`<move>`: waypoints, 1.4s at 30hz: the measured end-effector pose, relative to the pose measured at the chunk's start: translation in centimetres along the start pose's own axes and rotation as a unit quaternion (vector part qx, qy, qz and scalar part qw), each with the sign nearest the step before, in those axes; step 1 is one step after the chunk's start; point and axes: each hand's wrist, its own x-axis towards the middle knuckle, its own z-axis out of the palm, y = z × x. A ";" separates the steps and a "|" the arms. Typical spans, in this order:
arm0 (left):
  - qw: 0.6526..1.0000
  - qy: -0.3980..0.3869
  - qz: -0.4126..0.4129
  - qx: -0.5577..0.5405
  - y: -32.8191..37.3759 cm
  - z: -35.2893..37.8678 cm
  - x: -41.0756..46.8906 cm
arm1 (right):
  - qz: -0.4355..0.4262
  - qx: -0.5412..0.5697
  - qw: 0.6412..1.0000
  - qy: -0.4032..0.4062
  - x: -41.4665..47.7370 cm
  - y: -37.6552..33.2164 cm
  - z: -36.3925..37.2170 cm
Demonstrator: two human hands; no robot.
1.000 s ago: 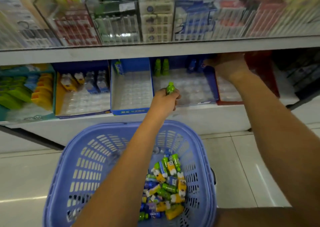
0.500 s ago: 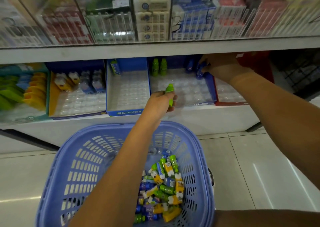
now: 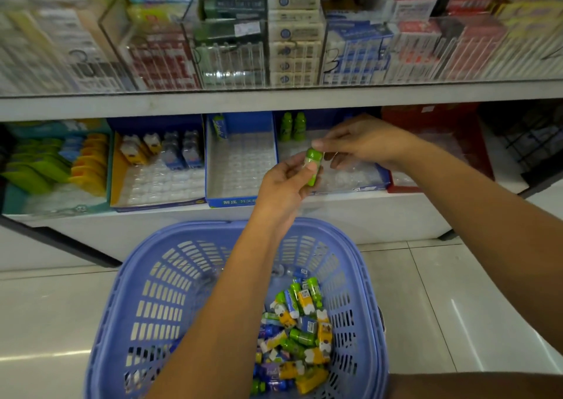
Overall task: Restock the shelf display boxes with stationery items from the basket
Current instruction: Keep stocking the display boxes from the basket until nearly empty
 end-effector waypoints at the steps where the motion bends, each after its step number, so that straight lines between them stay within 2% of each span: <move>1: 0.999 0.019 0.029 0.040 -0.1 0.0 0.2 | 0.004 0.026 1.000 0.005 0.2 0.1 0.1; 5: 0.991 0.031 0.079 0.100 0.1 -0.2 0.4 | -0.009 0.135 0.991 -0.012 0.5 0.2 0.3; 9: 0.980 0.047 0.125 0.147 0.2 -0.3 0.7 | -0.020 0.135 0.991 0.003 0.7 0.2 0.5; 11: 0.972 0.061 0.140 0.177 0.2 -0.2 1.0 | -0.018 0.126 0.991 0.037 0.8 0.2 0.5; 14: 0.976 0.076 0.109 0.172 0.0 -0.3 1.4 | -0.003 0.080 0.993 0.088 1.1 0.0 0.5; 18: 0.996 0.046 0.051 0.056 -0.2 -0.3 1.7 | -0.001 0.102 0.993 0.063 1.3 -0.1 0.3; 21: 0.993 0.060 0.056 0.082 -0.2 -0.2 1.9 | 0.001 0.099 0.992 0.078 1.5 0.0 0.2; 23: 0.961 0.076 0.089 0.252 -0.4 -0.2 2.0 | -0.010 0.051 0.988 0.146 2.2 0.2 0.0; 24: 0.916 0.067 0.113 0.379 -0.6 -0.2 1.8 | -0.019 -0.005 0.980 0.196 2.7 0.4 -0.1; 26: 0.786 0.011 0.150 0.599 -1.2 -0.2 1.5 | -0.037 -0.086 0.957 0.274 4.0 0.7 -0.3; 27: 0.734 -0.021 0.154 0.661 -1.5 -0.2 1.3 | -0.042 -0.099 0.951 0.289 4.9 0.9 -0.3; 29: 0.674 -0.062 0.142 0.722 -2.2 -0.4 1.2 | -0.028 -0.115 0.951 0.287 6.7 1.3 -0.1; 33: 0.641 -0.092 0.125 0.752 -2.5 -0.9 1.2 | -0.015 -0.130 0.953 0.274 8.8 1.7 -0.1; 38: 0.632 -0.095 0.135 0.757 -2.7 -1.0 1.2 | -0.014 -0.120 0.967 0.225 9.3 2.3 -0.7; 42: 0.629 -0.099 0.126 0.760 -2.6 -1.0 1.3 | -0.009 -0.141 0.961 0.236 9.8 2.3 -0.1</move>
